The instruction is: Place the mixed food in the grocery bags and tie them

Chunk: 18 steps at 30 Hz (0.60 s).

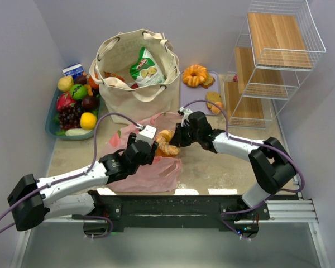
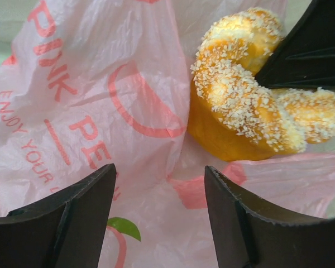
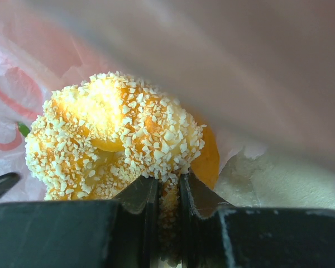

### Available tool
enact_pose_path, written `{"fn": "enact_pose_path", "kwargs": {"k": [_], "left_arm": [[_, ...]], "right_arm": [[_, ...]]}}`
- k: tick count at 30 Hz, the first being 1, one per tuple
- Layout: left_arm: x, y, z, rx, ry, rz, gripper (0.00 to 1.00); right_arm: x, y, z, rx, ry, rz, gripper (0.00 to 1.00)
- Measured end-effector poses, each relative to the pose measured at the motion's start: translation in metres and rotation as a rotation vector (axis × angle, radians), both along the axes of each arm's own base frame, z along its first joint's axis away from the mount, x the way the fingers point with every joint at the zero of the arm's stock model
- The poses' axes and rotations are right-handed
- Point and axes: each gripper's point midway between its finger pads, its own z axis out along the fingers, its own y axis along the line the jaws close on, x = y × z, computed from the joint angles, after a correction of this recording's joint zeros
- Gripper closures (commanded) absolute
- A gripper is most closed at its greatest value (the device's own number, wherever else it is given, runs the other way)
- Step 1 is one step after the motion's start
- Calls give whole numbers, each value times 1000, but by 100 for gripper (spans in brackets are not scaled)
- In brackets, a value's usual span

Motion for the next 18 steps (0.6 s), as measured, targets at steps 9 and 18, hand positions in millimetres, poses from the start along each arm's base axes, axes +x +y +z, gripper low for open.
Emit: {"fn": "enact_pose_path", "kwargs": {"k": [9,18], "left_arm": [[14,-5,-24,117,-3,-12,21],[26,2,-39,219,-31,35,36]], "right_arm": [[0,0,0,0,0,0,100],[0,0,0,2,-1,0,100]]}}
